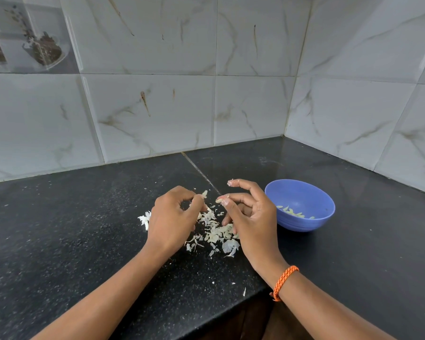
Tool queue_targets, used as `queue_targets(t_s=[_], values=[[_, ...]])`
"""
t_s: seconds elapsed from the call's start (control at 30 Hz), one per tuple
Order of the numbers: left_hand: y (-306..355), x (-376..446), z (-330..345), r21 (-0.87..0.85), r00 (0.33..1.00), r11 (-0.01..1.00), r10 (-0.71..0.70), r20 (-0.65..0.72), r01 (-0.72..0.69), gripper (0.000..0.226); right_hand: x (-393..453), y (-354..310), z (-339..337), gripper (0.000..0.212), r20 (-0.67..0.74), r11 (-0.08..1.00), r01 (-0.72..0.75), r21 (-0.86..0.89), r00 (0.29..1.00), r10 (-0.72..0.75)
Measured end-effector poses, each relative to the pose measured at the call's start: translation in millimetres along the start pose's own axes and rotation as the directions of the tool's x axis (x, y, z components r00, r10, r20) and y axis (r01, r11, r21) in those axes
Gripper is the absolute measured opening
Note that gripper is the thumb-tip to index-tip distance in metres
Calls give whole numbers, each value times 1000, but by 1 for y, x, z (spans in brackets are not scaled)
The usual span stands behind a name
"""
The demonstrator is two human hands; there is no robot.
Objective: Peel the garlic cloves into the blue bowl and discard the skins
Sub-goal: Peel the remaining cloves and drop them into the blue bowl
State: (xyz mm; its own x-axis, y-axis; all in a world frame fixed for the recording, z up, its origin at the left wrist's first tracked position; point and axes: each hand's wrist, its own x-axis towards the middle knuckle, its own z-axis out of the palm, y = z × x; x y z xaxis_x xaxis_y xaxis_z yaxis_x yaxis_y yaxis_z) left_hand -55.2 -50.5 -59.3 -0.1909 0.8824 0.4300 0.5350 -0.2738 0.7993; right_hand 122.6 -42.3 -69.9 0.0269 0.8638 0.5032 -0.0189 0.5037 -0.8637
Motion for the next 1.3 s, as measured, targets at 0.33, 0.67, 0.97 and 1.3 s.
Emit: queue_targets(t_s=[0.33,0.67,0.97,1.3], values=[[-2,0,-1,-28,998,998,64,-10,-64,17,-4,2,1,26,37,995,33,-92,999,-30],[1,0,-2,-12,996,998,66,55,-66,16,-4,3,1,27,27,996,17,-84,1000,-15],[10,-6,0,-216,983,974,-33,178,72,5,-3,4,2,31,9,994,4,-106,1000,-3],[12,-12,6,-193,997,981,7,72,7,6,-5,5,7,28,8,995,-2,-97,1000,2]])
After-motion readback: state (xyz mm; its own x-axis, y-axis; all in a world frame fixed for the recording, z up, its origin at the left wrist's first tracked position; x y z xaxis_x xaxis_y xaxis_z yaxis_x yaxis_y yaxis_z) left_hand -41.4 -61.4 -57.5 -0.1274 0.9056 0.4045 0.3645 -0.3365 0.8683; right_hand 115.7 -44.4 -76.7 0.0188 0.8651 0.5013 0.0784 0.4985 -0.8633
